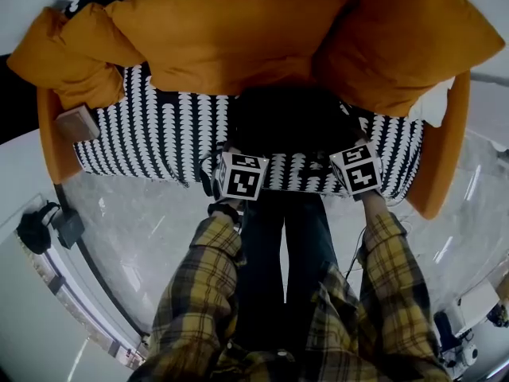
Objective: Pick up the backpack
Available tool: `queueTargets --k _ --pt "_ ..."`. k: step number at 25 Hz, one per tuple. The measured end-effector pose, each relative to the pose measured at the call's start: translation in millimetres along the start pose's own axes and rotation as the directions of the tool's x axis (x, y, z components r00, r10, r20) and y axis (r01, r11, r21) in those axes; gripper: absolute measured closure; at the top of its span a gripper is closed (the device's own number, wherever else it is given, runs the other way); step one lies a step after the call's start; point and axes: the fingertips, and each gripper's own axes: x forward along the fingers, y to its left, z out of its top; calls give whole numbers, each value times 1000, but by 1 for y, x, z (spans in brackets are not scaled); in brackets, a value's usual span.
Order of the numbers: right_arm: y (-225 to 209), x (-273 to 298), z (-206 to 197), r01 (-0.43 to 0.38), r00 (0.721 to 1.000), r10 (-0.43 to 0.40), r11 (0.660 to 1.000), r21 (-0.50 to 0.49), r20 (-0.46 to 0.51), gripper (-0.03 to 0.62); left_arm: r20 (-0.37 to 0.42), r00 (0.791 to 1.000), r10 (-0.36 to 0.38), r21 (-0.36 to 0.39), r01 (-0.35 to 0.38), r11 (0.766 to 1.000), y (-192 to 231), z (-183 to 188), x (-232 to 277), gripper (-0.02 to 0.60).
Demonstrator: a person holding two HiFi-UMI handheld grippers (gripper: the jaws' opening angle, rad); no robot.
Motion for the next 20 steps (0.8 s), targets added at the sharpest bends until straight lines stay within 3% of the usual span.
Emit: queueTargets --k 11,20 --pt "8 -34 3 -7 999 6 999 34 46 551 29 999 28 -1 -28 1000 -10 13 -36 540" --pt "33 -78 21 -23 997 23 1000 0 74 551 65 997 51 -64 -47 997 -11 15 -85 541"
